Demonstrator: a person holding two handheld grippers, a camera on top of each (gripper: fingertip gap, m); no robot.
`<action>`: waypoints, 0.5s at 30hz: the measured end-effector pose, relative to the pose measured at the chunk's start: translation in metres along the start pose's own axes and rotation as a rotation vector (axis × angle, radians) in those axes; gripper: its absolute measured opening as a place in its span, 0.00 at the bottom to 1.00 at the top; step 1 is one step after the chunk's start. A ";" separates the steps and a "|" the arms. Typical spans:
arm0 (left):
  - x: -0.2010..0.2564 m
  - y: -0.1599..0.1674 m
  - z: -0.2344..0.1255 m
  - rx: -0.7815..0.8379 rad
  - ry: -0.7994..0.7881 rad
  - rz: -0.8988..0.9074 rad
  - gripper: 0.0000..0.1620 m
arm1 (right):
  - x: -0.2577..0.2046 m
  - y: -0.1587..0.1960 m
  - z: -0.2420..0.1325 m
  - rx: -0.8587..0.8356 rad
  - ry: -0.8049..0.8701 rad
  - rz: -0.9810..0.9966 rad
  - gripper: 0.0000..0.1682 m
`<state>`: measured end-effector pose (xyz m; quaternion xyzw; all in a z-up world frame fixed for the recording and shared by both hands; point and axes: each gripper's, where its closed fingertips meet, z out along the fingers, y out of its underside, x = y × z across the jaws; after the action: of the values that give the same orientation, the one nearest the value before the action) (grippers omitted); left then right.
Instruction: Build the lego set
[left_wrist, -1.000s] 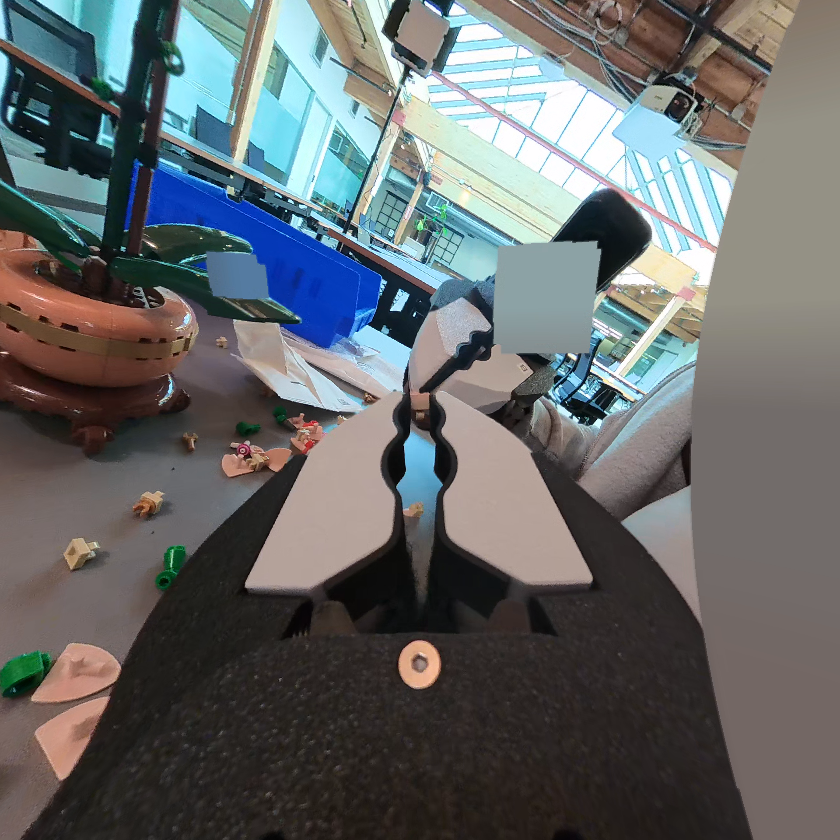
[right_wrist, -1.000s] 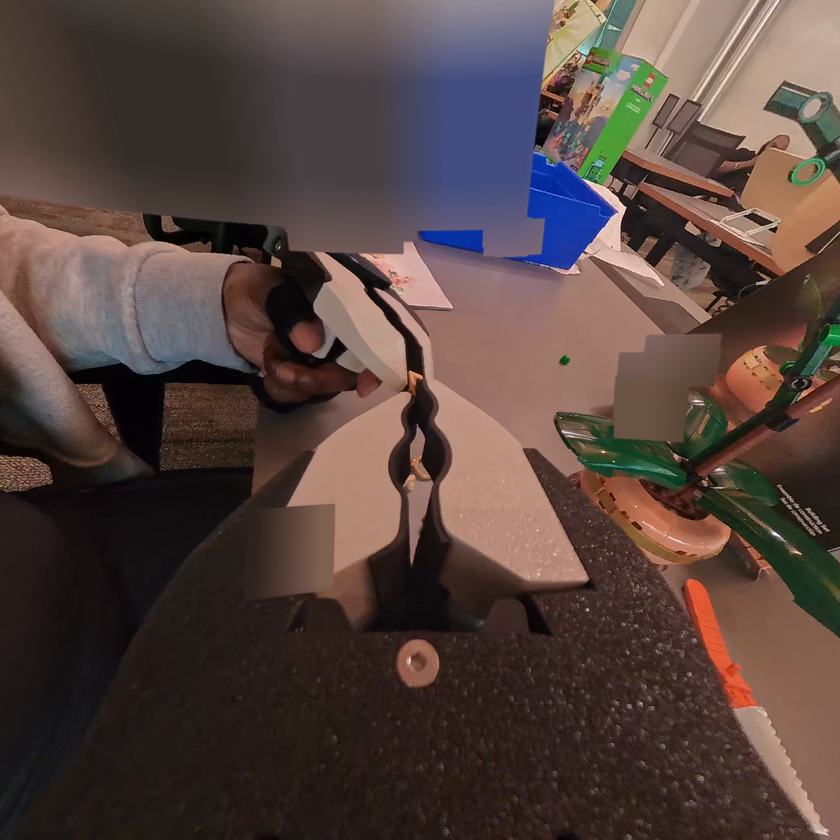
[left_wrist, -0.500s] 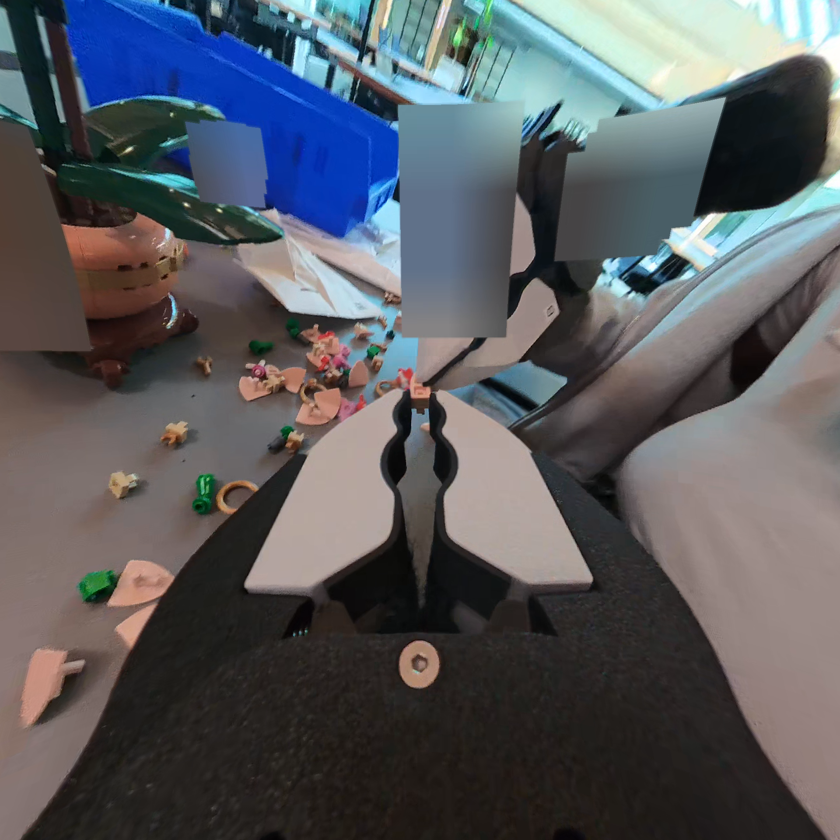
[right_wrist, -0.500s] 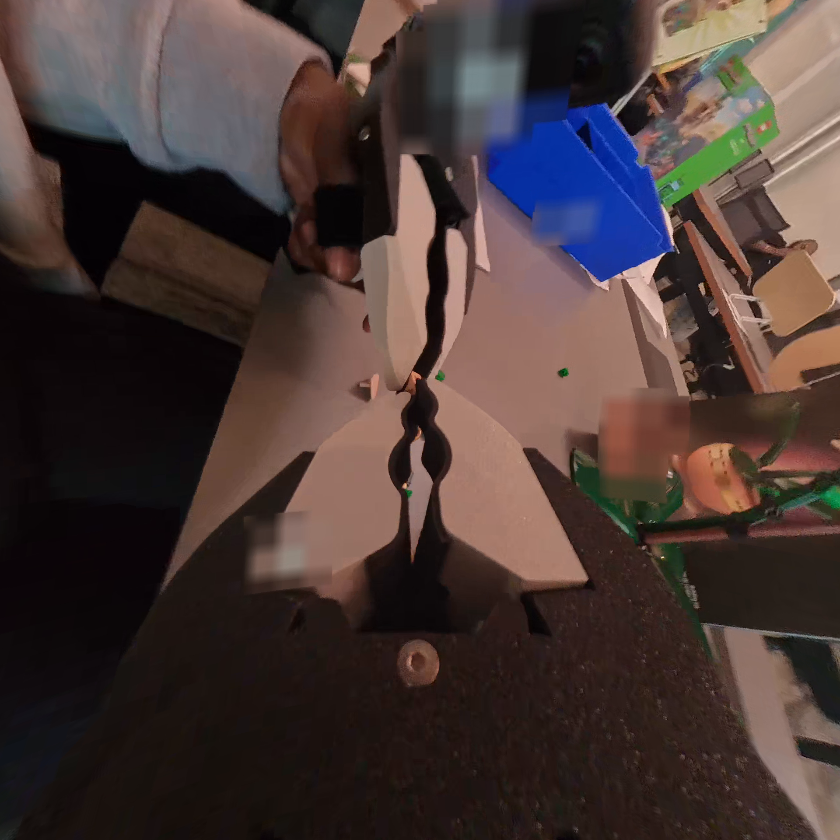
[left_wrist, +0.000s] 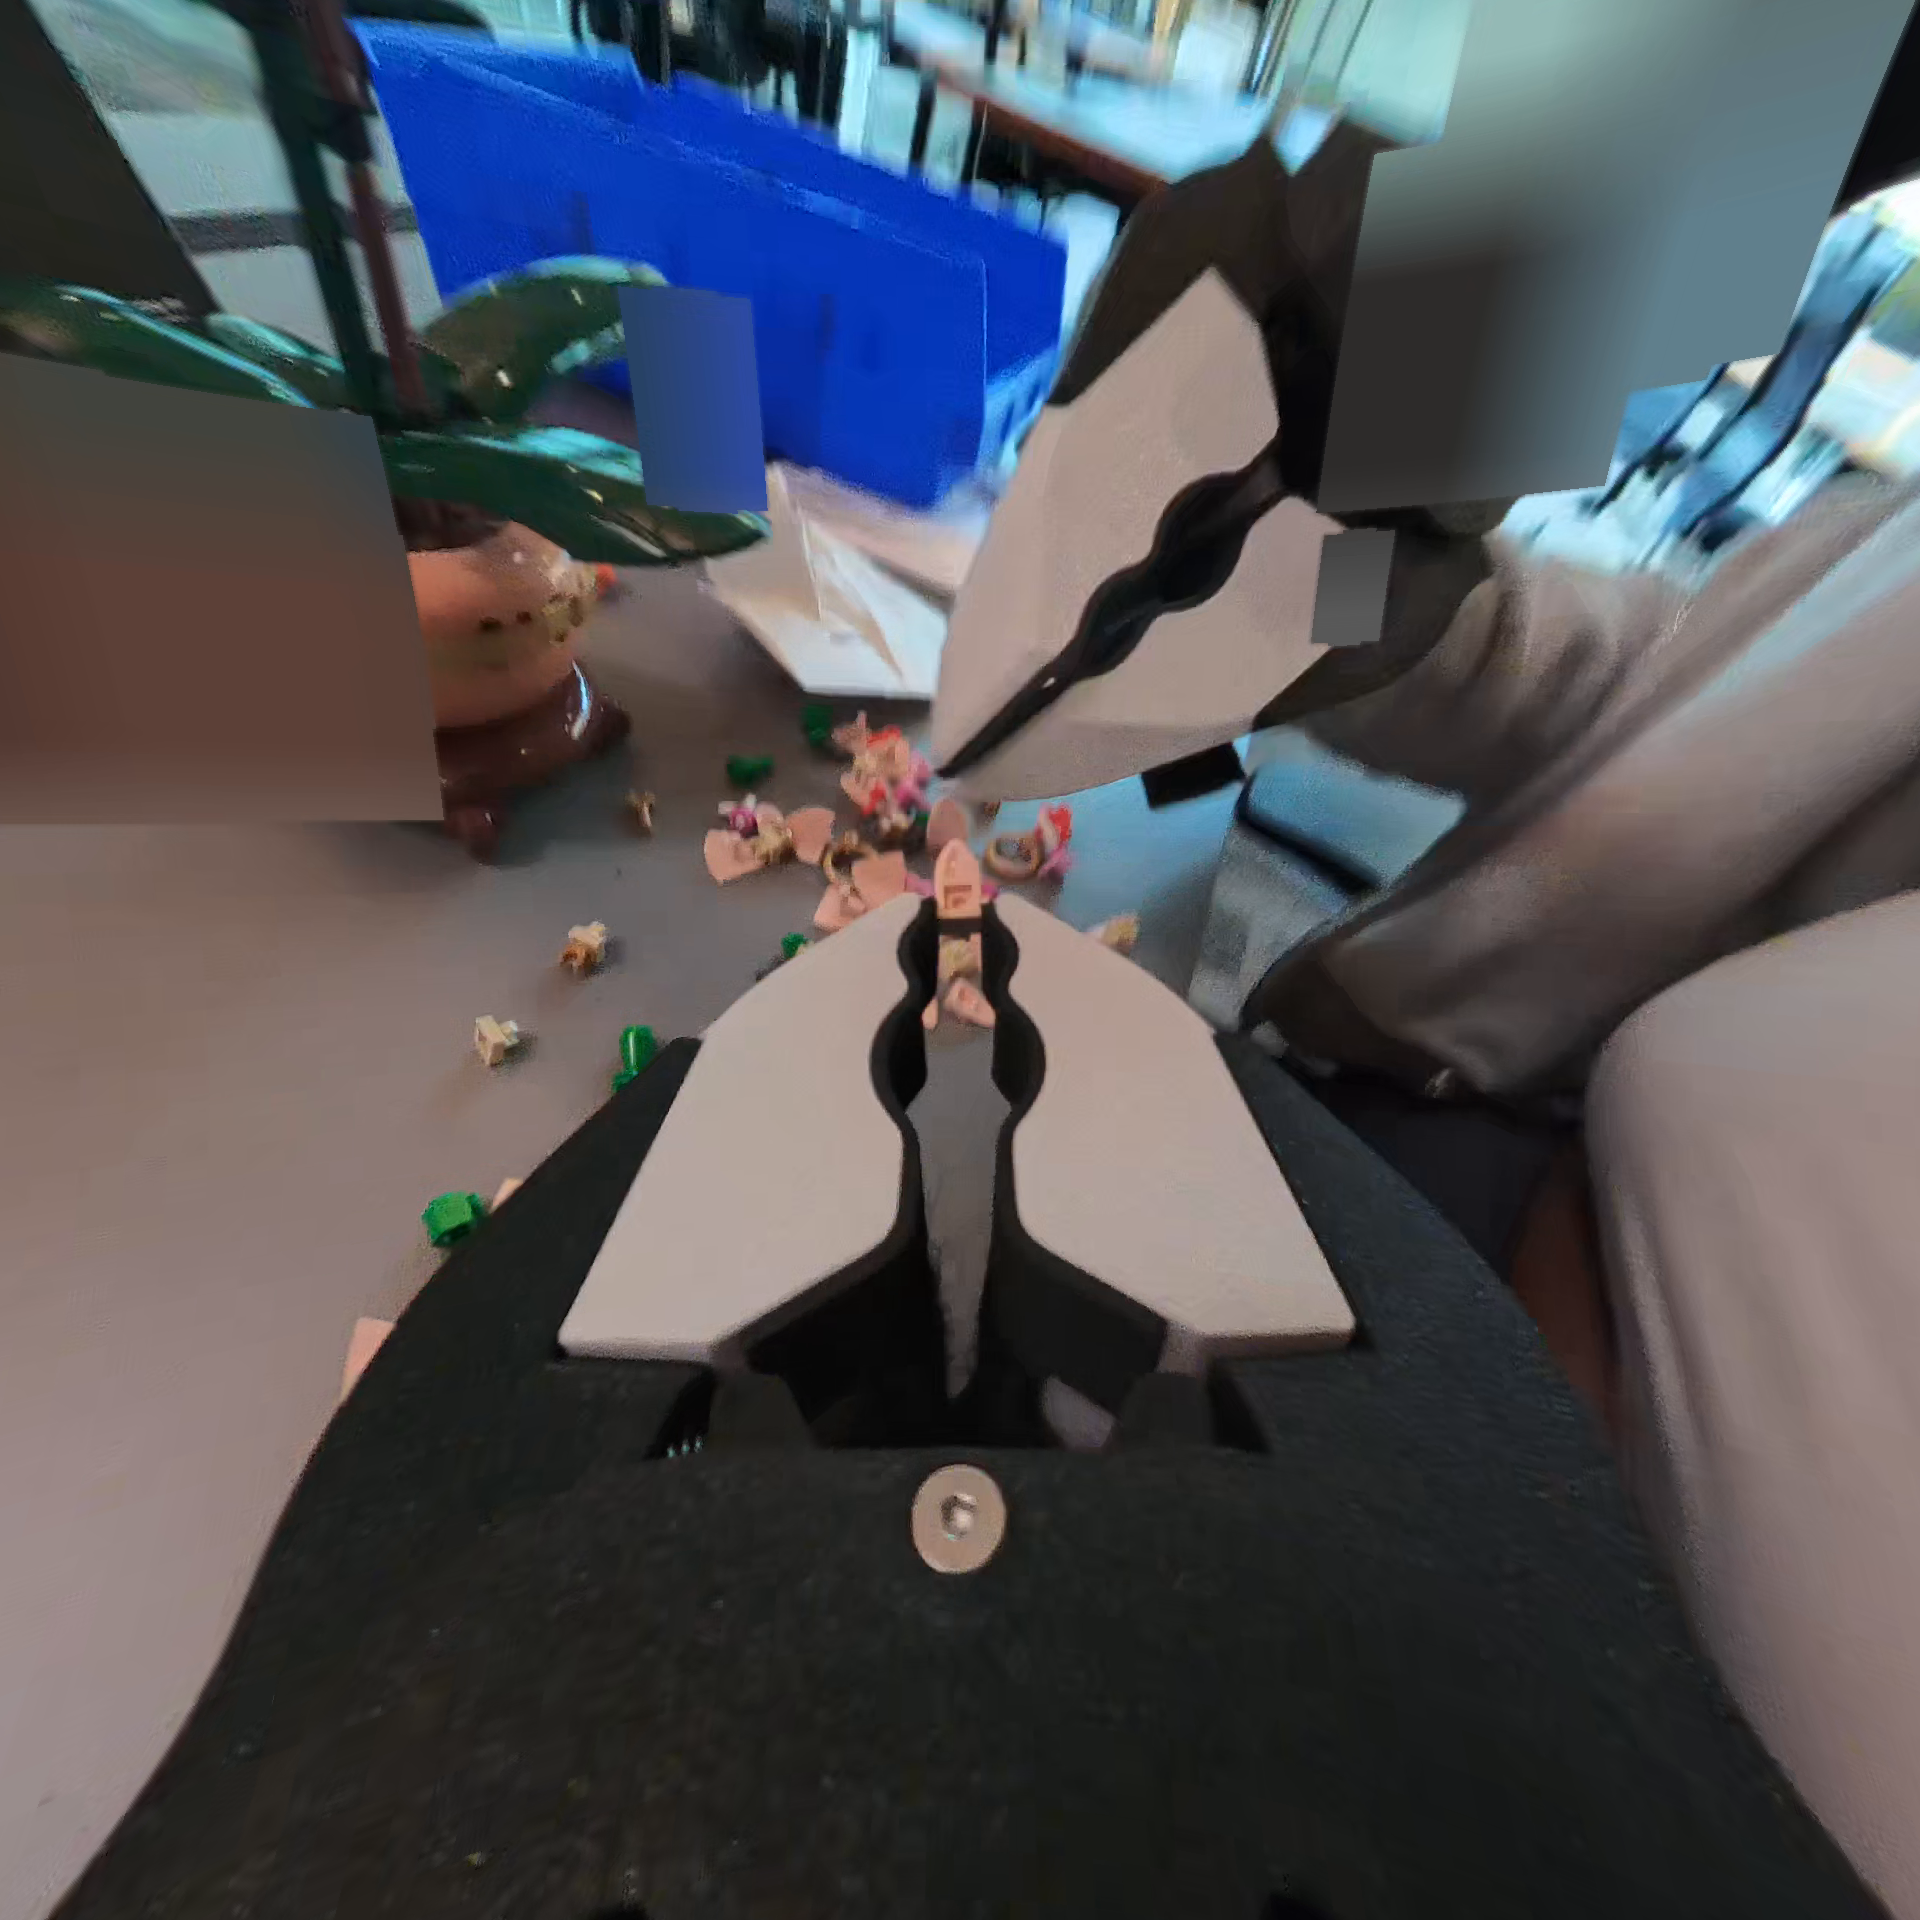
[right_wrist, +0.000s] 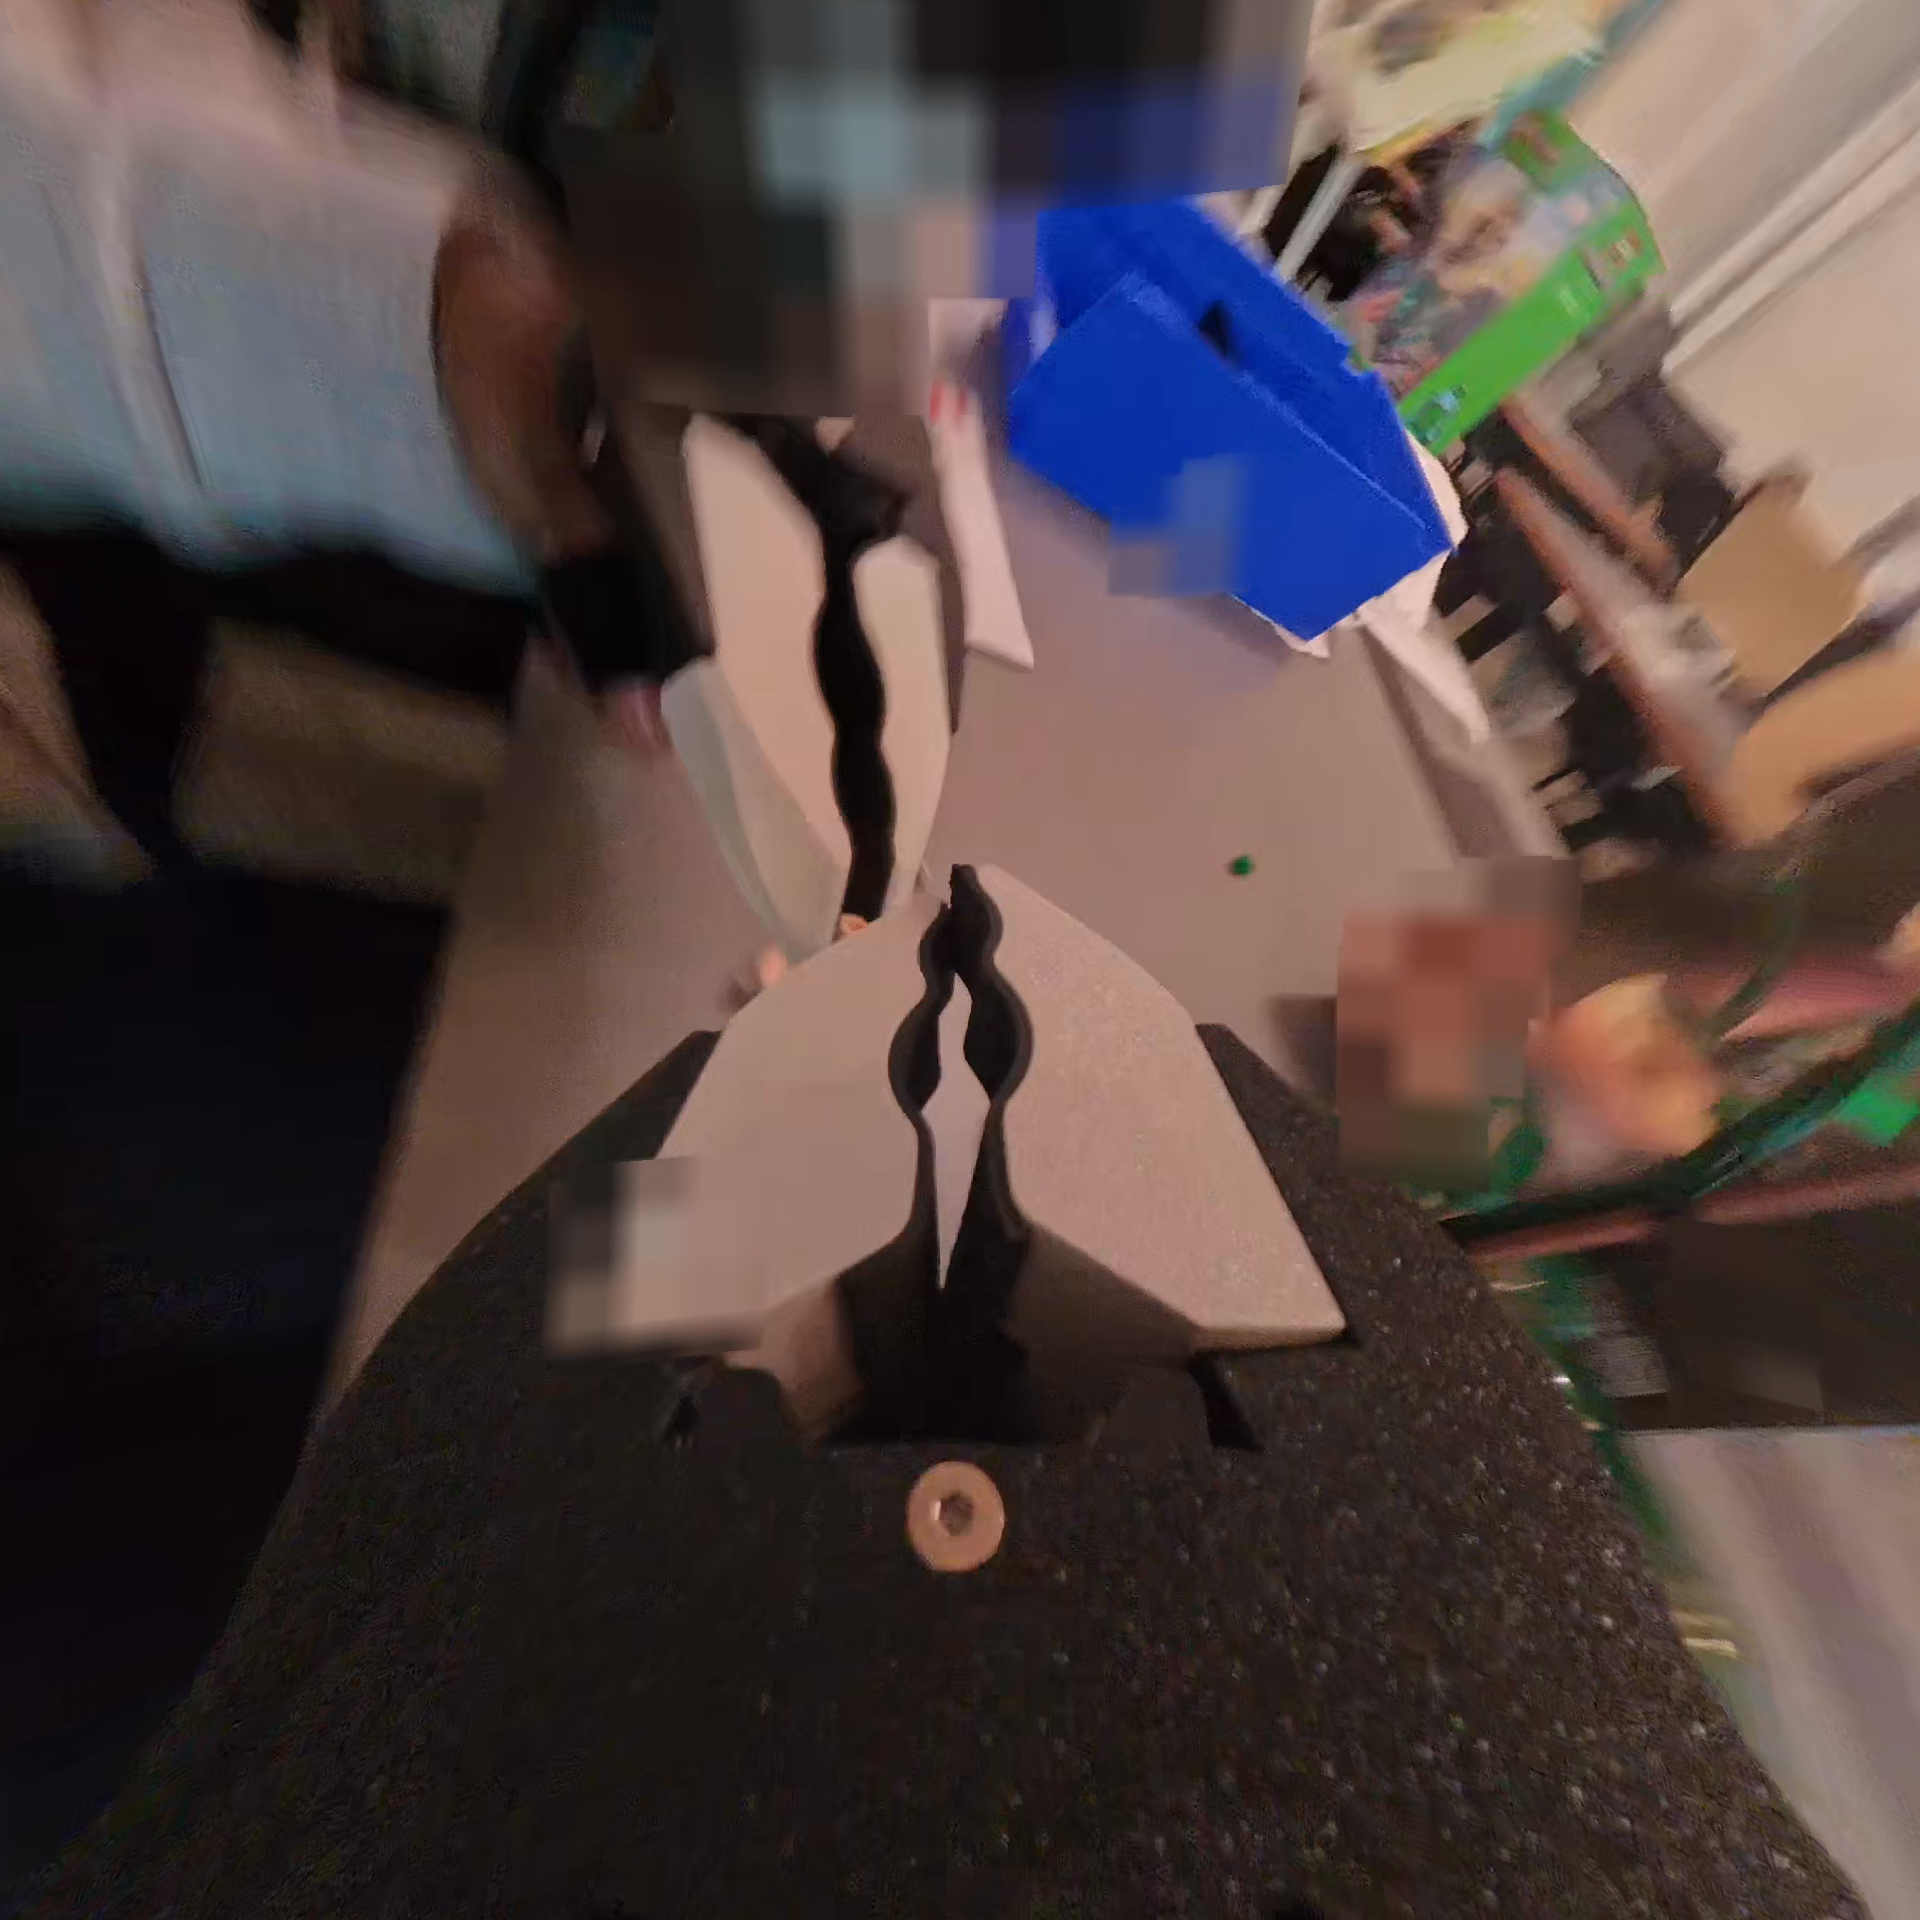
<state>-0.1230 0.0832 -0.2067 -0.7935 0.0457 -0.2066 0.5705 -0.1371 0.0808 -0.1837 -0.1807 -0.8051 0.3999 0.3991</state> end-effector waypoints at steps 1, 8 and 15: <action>-0.002 -0.010 -0.003 0.088 0.018 -0.050 0.04 | 0.006 -0.003 -0.003 0.073 0.016 0.161 0.00; 0.003 -0.032 -0.017 0.288 0.155 -0.170 0.04 | 0.011 0.000 -0.008 0.228 0.099 0.510 0.00; 0.032 -0.022 -0.018 0.223 0.508 -0.394 0.04 | -0.003 -0.020 -0.023 0.204 0.035 -0.029 0.08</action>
<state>-0.1041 0.0654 -0.1725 -0.6432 0.0091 -0.5075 0.5733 -0.1165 0.0779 -0.1613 -0.1345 -0.7558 0.4706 0.4350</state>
